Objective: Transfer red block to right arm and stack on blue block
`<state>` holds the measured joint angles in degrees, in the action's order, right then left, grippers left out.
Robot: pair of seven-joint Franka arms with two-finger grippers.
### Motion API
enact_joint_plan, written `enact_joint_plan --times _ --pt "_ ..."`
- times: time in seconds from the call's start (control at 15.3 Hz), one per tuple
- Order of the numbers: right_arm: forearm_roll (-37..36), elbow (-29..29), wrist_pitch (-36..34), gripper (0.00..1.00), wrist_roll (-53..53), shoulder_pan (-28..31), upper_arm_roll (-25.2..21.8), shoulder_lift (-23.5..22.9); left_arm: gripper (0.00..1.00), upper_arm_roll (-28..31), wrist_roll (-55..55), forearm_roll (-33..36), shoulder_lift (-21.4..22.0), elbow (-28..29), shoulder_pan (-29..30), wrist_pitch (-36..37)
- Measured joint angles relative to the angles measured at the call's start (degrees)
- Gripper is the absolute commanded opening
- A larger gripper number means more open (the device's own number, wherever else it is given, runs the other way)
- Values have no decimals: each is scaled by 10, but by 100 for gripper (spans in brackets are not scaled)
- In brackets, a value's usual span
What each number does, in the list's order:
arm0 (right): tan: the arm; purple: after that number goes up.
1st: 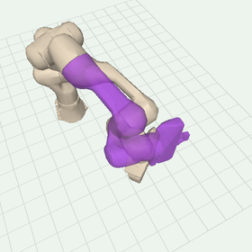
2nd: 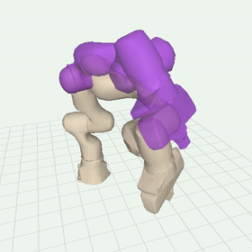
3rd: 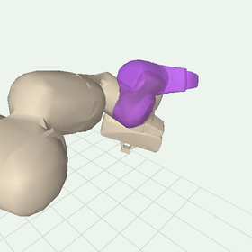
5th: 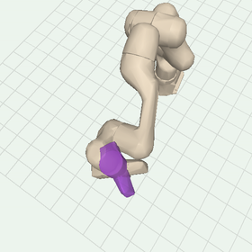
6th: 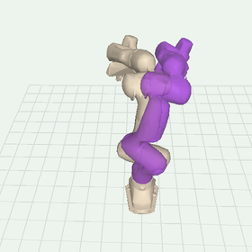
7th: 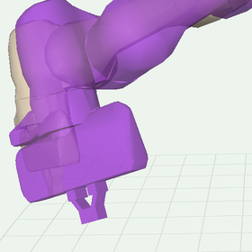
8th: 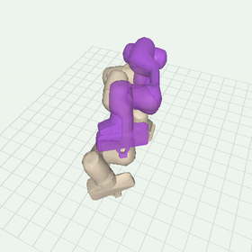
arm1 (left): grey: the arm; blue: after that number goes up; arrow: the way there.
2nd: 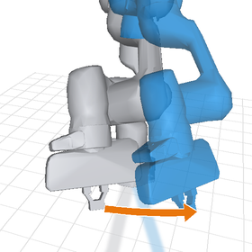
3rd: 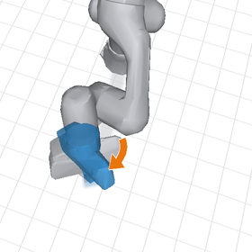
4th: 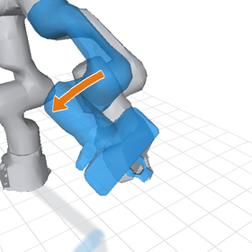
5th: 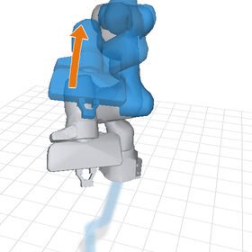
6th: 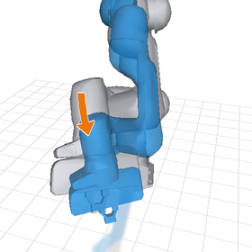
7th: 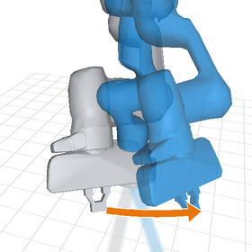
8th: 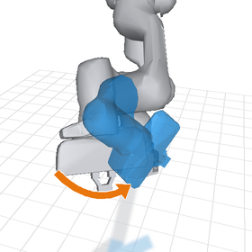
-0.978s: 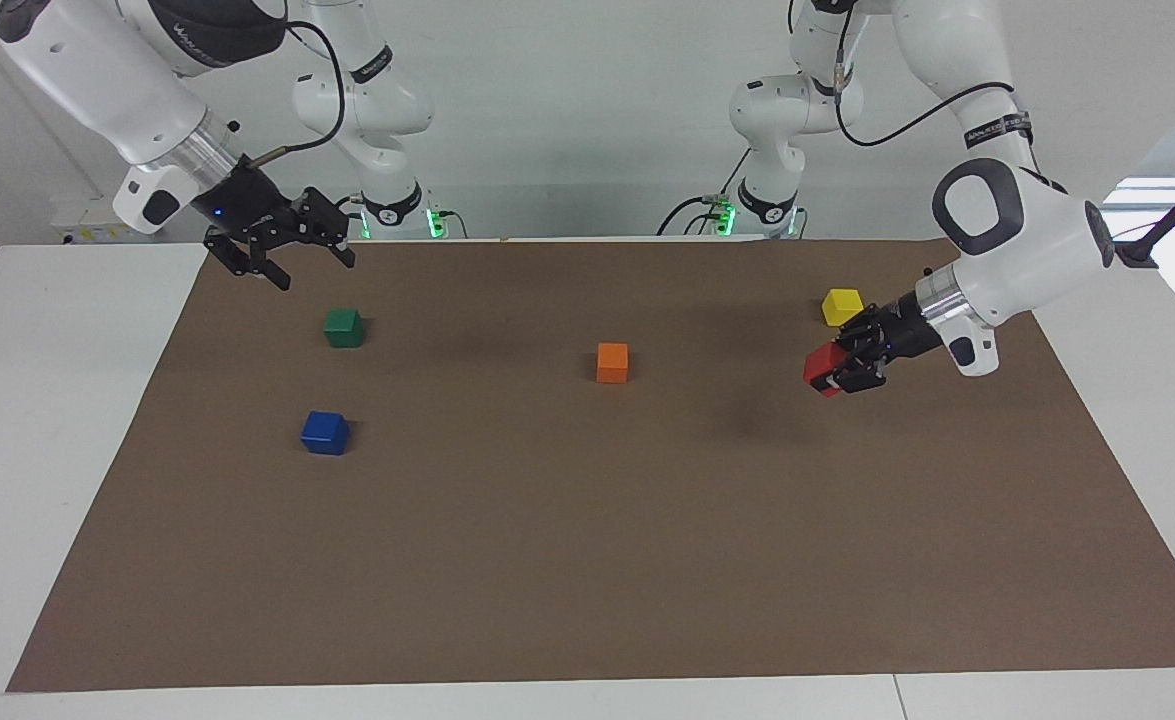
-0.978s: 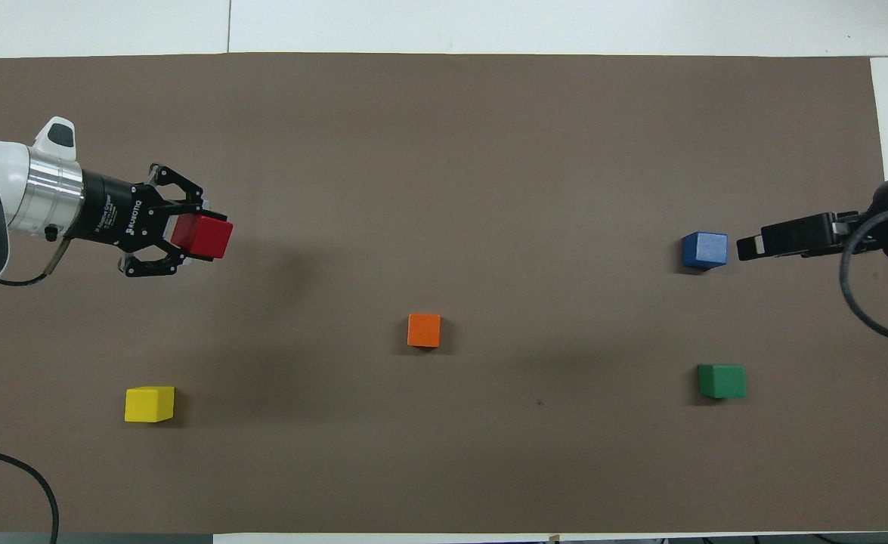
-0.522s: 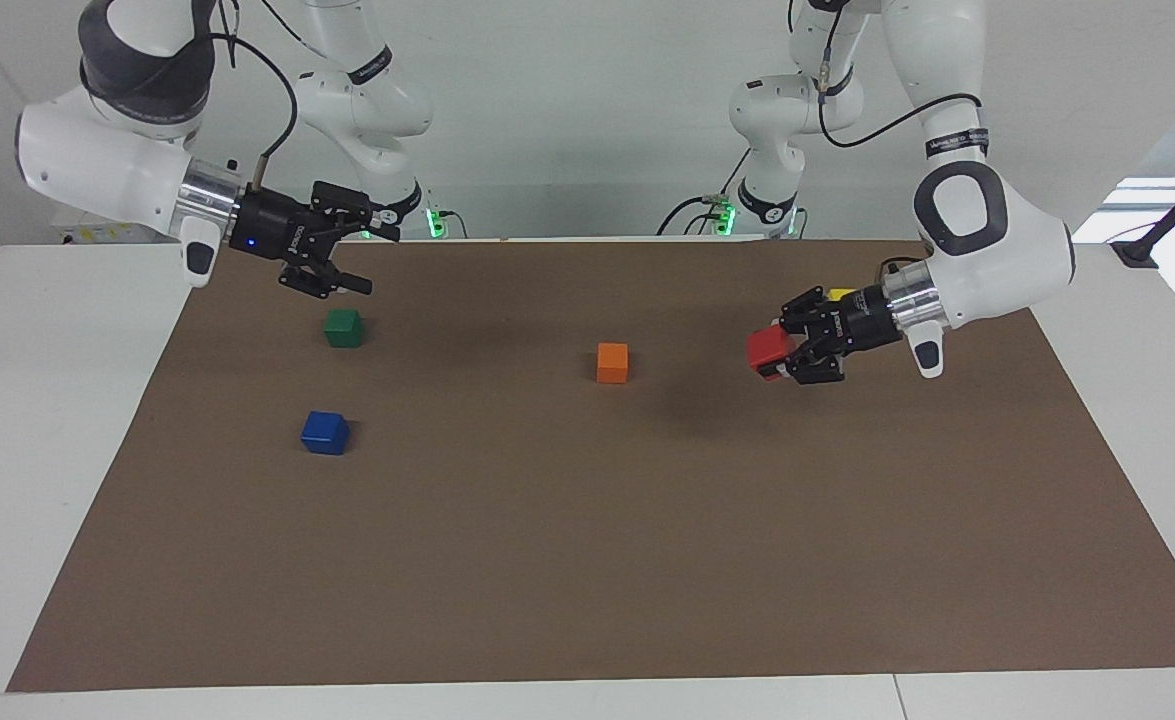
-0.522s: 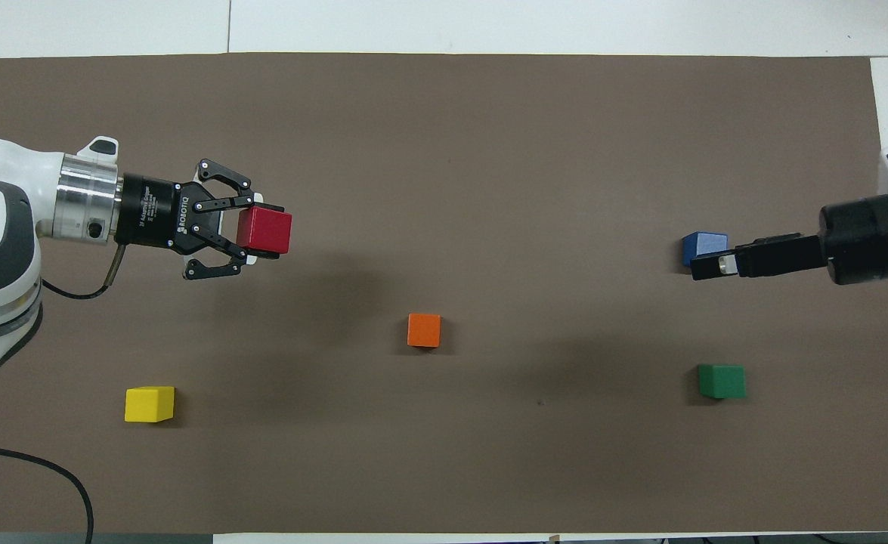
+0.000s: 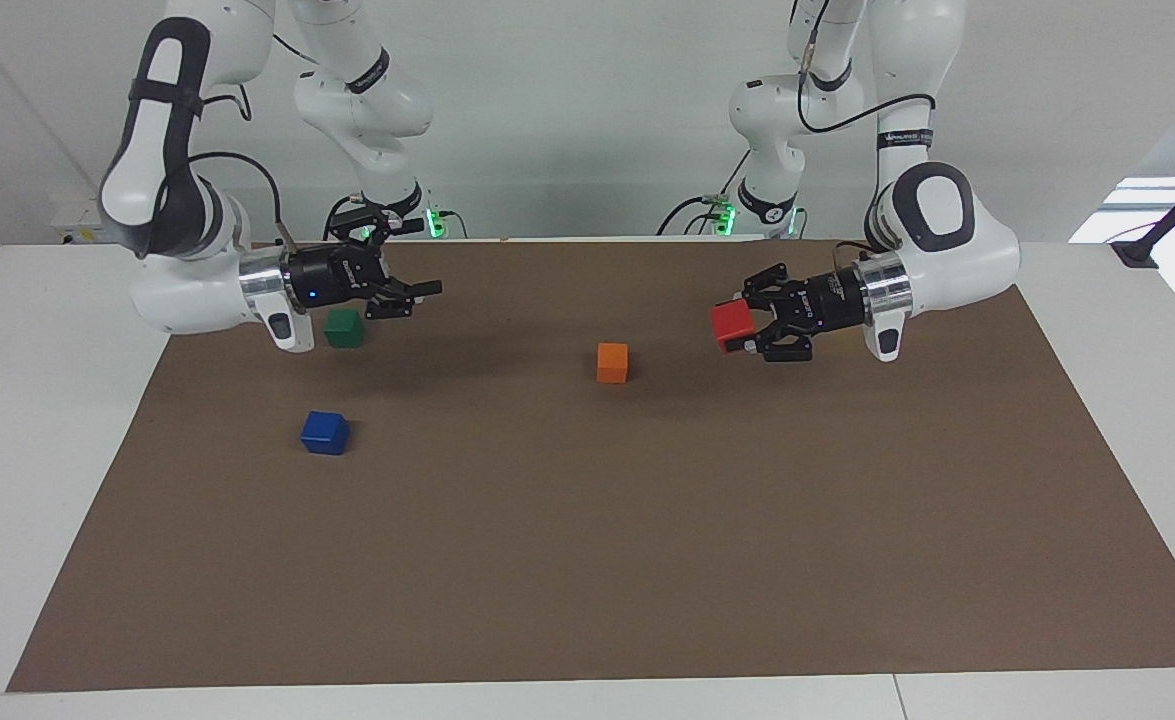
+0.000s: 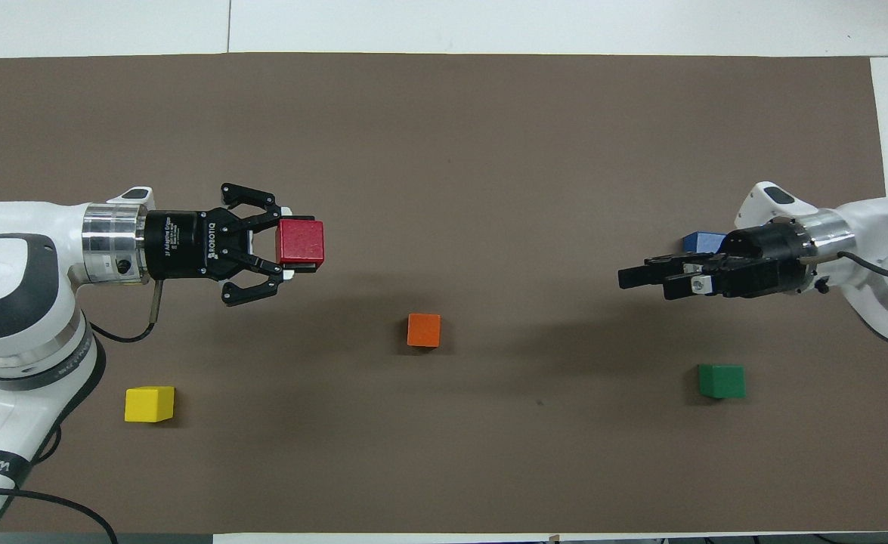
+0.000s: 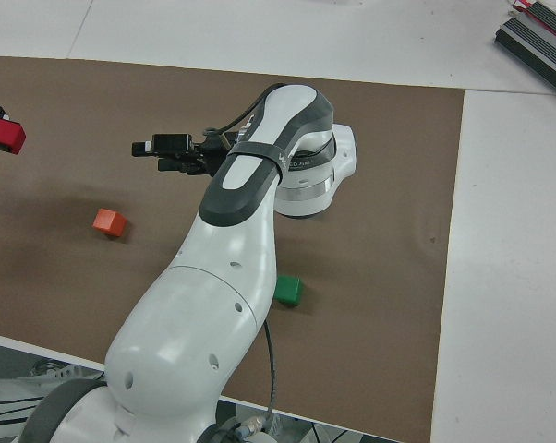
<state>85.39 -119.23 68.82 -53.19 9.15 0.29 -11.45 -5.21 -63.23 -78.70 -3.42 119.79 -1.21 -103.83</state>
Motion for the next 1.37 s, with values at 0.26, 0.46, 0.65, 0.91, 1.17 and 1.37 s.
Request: enact_joint_plan --times 0.26,0.46,0.65,0.91,1.17,1.37 --pt "90 1 -48 100 -24 -30 2 -69 0 -2 0 -60 3 3 -49 -31" --pt "115 1 -50 100 -24 -56 2 -90 0 -2 0 -69 5 3 -78 -57" --pt "116 1 -47 100 0 -67 2 -98 0 -2 0 -73 23 3 -129 -114" --pt "126 -4 -20 100 18 -79 2 -100 0 -3 -25 -74 61 6 -220 -246" --pt "132 -17 2 100 32 -95 2 -101 0 -5 -44 -75 68 12 -300 -353" --pt "135 -25 2 100 32 -104 2 -105 0 -4 -45 -98 67 20 -328 -395"
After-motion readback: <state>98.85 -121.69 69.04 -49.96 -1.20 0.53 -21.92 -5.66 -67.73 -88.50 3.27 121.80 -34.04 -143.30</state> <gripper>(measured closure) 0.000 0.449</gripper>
